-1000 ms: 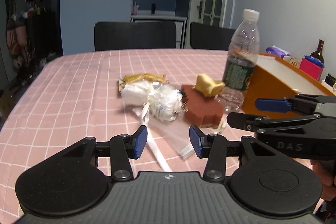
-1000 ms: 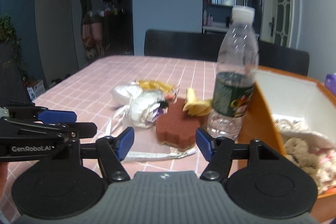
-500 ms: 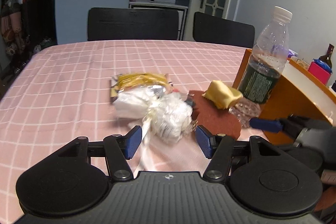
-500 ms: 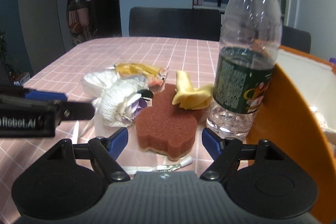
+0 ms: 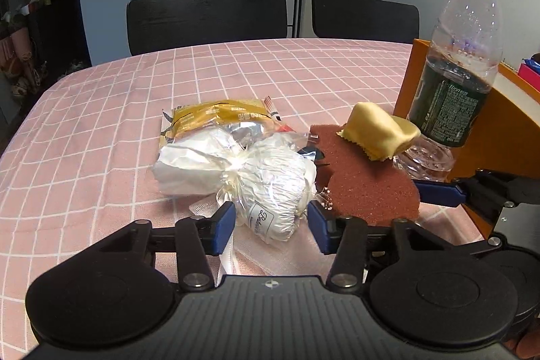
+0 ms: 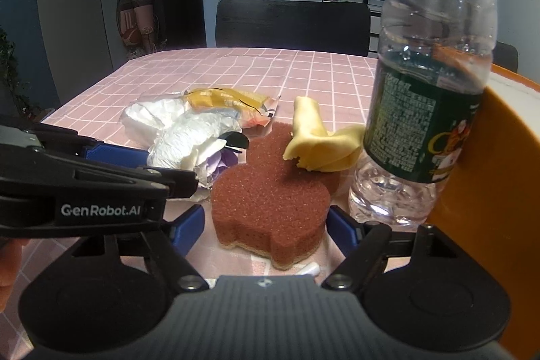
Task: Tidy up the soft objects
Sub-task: 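Grasp the wrapped white tissue bundle with left gripper while right gripper grasps the red sponge, then carry the tissue bundle and red sponge over the box and release both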
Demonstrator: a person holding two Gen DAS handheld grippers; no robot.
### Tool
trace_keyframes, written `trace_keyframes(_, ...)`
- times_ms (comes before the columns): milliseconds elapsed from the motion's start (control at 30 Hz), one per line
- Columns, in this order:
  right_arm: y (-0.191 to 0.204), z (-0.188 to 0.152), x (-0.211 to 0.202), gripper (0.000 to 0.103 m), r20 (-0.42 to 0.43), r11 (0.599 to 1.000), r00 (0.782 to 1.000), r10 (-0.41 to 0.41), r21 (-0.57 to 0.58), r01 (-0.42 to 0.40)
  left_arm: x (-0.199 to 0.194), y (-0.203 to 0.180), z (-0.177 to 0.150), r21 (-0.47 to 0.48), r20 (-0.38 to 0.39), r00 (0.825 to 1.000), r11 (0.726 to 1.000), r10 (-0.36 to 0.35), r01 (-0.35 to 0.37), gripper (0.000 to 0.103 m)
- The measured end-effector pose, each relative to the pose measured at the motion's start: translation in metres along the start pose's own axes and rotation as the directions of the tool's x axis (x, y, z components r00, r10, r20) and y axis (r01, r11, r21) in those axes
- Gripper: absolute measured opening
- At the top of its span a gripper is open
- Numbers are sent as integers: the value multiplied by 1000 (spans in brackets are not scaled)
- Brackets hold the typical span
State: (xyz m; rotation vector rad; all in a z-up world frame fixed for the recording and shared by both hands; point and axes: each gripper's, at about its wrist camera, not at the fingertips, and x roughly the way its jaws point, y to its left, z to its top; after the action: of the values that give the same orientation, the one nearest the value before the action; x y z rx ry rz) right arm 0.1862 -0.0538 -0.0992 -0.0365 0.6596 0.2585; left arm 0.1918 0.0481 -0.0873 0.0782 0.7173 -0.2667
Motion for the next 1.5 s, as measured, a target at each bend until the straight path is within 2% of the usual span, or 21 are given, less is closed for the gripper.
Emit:
trace_keyframes(67,1,-1,2,69,3,1000,1000,-3,-7,3,0,1,-2,-7,-1,1000,1000,10,-10,41)
trace_keyframes(200,1,-2,4,63,11,1000,1000,0,-8,0,-2,2,-5,-24,5,1000,1000,19,-19,38)
trace_keyframes(233,1,-1,1,62,11,1000,1000,2,-11,-2,-3,1,-5,-27,10,1000,999,20,-20,33)
trace_keyframes(467,3,0,-15,58,42,999,999,22,-43,-20,-27,4,-5,-40,67,997,998,41,-39,31)
trace_keyframes(567,2,3,-25,57,56,998,997,59,-40,-57,-41,6,-5,-54,90,995,998,50,-45,31)
trace_keyframes(667,-11,9,-37,58,83,991,991,107,67,-113,-57,8,-4,-69,125,991,997,52,-44,31)
trace_keyframes(767,-16,10,-42,59,54,977,984,169,120,-175,-71,9,-3,-75,145,988,997,47,-36,31)
trace_keyframes(967,-24,-2,-60,60,57,945,970,237,219,-243,-86,10,-12,-79,134,990,997,36,-25,32)
trace_keyframes(1167,-22,-13,-80,62,64,952,971,229,191,-237,-82,9,-28,-87,95,995,996,31,-23,32)
trace_keyframes(1333,-26,-16,-99,61,75,926,945,318,189,-326,-100,9,-34,-106,111,993,994,37,-25,31)
trace_keyframes(1500,-22,-14,-129,61,96,940,948,305,129,-315,-128,1,-36,-89,139,990,996,28,-16,31)
